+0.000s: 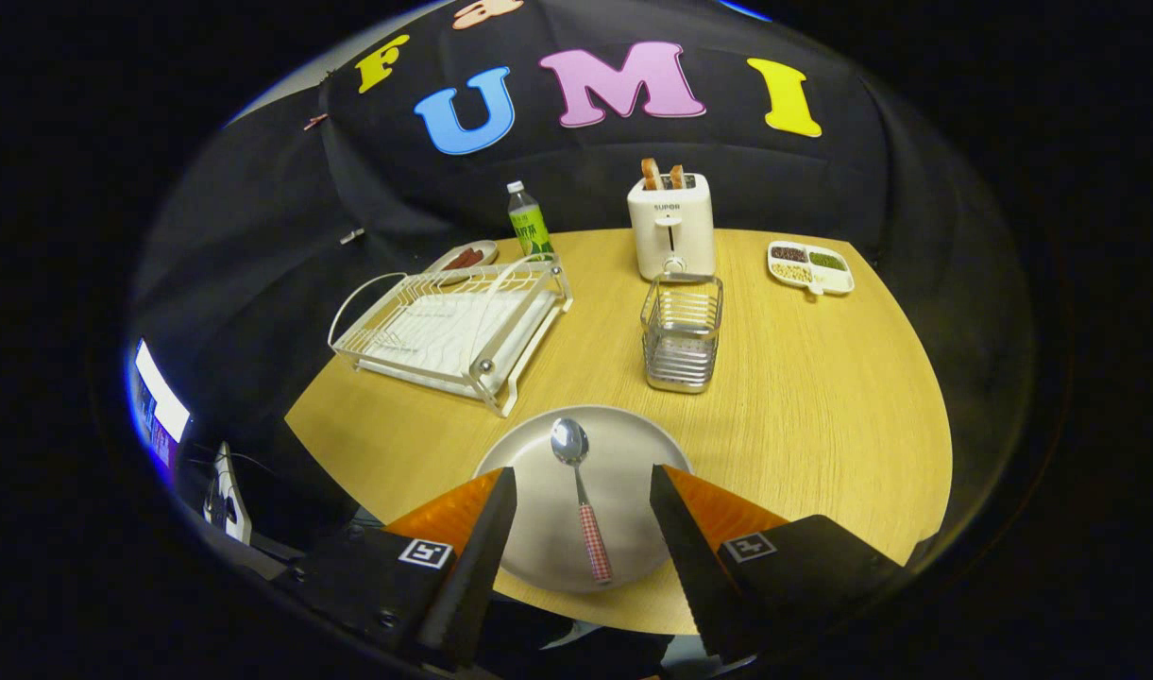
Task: Take the plate from the dish rack, then take the spoon from the basket and place it into the plate.
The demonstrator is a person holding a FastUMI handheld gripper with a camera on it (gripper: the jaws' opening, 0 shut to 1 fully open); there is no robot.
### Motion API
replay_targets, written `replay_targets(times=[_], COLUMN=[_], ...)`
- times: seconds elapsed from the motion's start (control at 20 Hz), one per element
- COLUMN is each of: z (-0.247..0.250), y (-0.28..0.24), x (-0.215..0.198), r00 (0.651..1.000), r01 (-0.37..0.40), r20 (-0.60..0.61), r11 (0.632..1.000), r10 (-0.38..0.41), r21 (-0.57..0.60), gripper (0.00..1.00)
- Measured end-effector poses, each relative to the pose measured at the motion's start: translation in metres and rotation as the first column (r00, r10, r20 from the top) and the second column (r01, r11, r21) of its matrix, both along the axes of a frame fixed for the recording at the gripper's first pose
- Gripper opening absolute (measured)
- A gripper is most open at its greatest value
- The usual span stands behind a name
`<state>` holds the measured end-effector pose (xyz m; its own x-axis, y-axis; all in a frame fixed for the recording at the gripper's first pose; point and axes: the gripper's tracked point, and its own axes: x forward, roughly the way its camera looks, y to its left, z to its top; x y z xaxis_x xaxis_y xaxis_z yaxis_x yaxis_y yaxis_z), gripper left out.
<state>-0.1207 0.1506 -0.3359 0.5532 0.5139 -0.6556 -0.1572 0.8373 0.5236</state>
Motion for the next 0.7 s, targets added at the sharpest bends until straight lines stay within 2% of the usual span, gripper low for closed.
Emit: replay_targets(times=[0.25,0.55,0.7], z=[0.052,0.132,0.157], y=[-0.024,-0.057,-0.062], x=[0.028,0.064,0.074], r00=[0.989,0.936,0.922], r01=[0.028,0.034,0.017], r20=[0.146,0.351,0.385], r11=[1.0,0.999,1.0], r10=[-0.028,-0.032,-0.023], r21=[0.001,0.002,0.02], gripper=[0.88,0.97,0.97])
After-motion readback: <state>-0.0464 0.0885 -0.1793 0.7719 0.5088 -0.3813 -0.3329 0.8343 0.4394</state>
